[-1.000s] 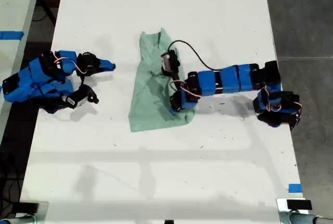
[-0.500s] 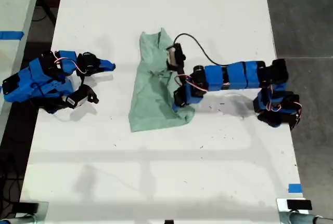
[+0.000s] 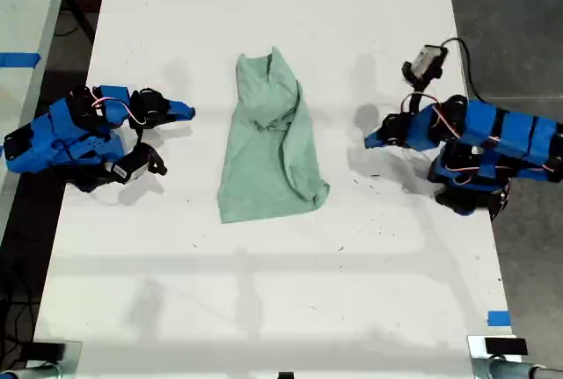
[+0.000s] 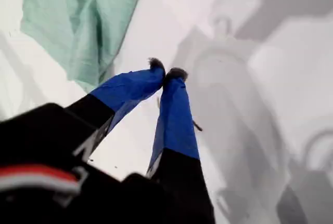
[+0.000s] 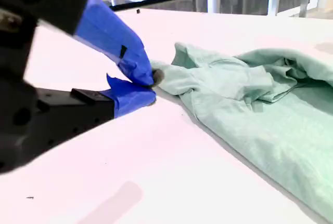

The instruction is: Fold t shirt

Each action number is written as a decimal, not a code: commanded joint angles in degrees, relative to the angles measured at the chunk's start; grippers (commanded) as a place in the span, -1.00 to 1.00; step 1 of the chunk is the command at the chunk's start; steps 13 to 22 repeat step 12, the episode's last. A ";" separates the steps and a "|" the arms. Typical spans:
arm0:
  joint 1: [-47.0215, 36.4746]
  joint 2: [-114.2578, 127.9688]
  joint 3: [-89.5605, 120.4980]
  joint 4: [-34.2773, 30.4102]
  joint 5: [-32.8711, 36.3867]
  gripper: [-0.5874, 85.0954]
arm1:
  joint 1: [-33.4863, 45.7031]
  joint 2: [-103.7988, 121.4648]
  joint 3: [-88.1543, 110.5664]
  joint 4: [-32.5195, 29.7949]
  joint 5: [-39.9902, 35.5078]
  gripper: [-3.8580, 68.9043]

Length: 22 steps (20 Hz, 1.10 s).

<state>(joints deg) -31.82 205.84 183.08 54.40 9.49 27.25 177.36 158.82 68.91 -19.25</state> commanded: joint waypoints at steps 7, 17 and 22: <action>-0.18 0.53 -0.18 -0.09 -1.05 -0.99 | 5.10 23.73 14.41 4.39 7.03 -0.83; -0.18 0.53 -0.18 -0.18 -1.05 -0.99 | 6.42 23.73 14.94 5.19 8.35 -0.83; -0.18 0.53 -0.18 -0.18 -1.05 -0.99 | 6.42 23.73 14.94 5.19 8.35 -0.83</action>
